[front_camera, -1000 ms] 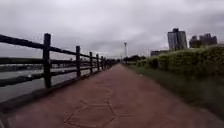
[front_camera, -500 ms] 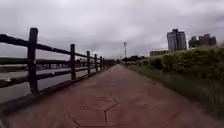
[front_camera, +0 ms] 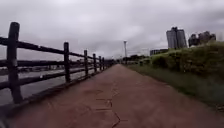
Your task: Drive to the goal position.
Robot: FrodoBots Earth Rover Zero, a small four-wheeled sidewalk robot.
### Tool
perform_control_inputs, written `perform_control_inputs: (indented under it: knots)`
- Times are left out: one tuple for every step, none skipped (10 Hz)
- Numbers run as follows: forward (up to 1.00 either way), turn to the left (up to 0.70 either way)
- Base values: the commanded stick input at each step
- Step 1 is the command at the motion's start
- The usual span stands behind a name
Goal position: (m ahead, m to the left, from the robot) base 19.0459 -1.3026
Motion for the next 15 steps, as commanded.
perform_control_inputs:
  knots:
    - [1.0, 0.0]
    - [1.0, 0.0]
    - [1.0, 0.0]
    - [1.0, 0.0]
    - [1.0, 0.0]
    - [1.0, 0.0]
    - [1.0, 0.0]
    - [1.0, 0.0]
    - [1.0, 0.0]
    - [1.0, 0.0]
    - [1.0, 0.0]
    - [1.0, 0.0]
    - [1.0, 0.0]
    - [1.0, 0.0]
    - [1.0, 0.0]
